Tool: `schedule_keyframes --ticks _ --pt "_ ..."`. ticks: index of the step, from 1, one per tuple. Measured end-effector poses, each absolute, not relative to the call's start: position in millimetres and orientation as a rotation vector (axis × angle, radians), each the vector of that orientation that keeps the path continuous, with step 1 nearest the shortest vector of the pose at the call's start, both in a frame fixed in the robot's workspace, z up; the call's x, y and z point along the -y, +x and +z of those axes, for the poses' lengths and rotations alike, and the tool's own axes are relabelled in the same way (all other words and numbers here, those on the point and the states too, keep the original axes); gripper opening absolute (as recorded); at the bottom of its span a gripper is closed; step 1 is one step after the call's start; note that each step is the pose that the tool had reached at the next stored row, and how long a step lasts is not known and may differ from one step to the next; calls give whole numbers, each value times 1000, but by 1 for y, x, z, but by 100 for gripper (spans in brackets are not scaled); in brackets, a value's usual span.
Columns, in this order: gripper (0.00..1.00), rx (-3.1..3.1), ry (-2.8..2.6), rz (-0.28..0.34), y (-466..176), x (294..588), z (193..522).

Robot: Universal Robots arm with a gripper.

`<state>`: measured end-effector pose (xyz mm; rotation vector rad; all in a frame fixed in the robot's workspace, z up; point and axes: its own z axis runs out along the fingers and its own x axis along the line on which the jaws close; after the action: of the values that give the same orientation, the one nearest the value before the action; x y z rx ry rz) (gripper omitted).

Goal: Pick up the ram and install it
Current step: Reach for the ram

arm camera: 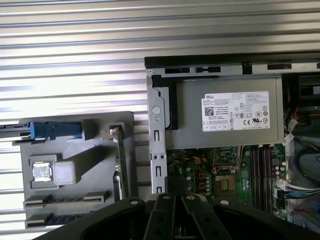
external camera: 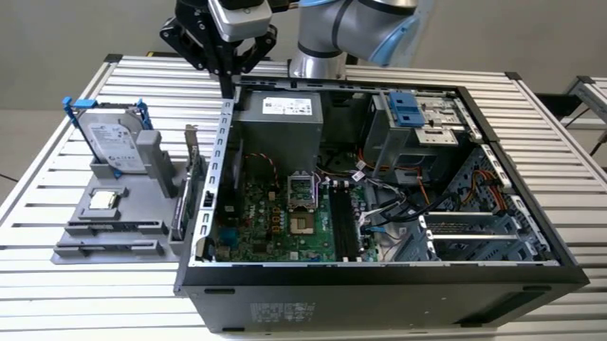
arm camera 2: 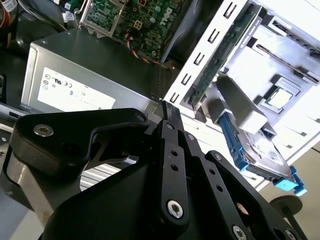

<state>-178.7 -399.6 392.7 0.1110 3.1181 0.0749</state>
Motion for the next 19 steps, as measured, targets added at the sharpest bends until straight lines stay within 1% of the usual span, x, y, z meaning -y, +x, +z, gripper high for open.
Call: schedule_keyframes --ticks 19 --pt "0 -3118 111 75 -193 400 393"
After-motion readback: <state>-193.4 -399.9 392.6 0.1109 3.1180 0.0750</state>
